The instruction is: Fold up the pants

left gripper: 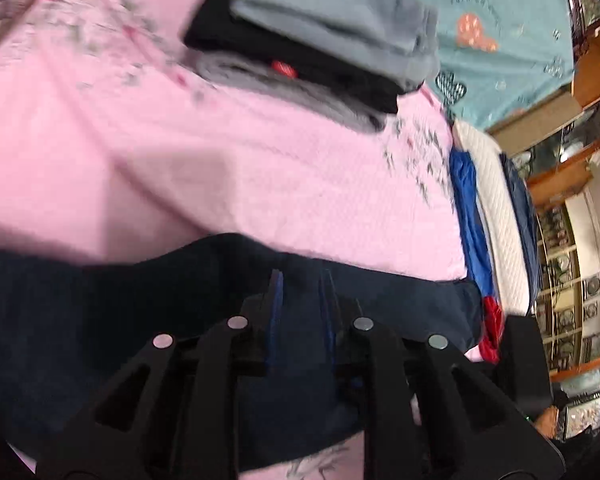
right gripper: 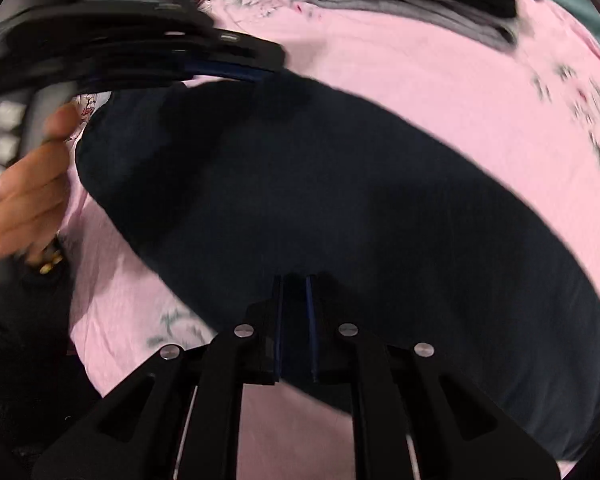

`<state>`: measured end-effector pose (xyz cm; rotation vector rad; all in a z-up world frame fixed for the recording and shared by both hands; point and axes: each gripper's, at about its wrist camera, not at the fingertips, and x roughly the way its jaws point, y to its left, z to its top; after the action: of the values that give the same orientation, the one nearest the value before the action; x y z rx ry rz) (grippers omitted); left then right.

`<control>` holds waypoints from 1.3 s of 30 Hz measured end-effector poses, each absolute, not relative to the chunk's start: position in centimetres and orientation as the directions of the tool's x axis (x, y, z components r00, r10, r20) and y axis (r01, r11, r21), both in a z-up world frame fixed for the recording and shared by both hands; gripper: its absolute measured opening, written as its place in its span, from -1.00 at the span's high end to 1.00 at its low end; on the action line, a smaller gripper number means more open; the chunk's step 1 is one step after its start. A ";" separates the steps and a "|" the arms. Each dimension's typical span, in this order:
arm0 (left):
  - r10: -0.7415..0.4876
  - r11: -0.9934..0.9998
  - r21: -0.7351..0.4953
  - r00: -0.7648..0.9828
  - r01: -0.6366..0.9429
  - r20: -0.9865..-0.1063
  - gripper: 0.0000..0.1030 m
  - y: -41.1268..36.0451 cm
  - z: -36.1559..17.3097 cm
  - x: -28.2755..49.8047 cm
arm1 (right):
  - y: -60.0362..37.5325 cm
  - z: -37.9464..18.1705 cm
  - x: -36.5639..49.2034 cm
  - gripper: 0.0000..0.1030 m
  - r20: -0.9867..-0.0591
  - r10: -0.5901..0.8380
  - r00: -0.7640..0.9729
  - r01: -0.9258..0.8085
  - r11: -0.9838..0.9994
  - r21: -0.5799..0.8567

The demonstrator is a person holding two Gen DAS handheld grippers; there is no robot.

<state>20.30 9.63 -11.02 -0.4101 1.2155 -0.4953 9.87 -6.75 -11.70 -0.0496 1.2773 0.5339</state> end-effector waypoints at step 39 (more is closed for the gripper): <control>-0.469 0.883 -0.432 0.319 0.184 -0.823 0.56 8.9 -13.8 9.9 | -41.2 -14.0 2.7 -0.45 -0.847 0.281 0.452 0.359 0.812 0.461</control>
<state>9.93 8.95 -13.85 -0.2800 1.1727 -0.4367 2.65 -41.24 -13.95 0.6571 1.1240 -0.0528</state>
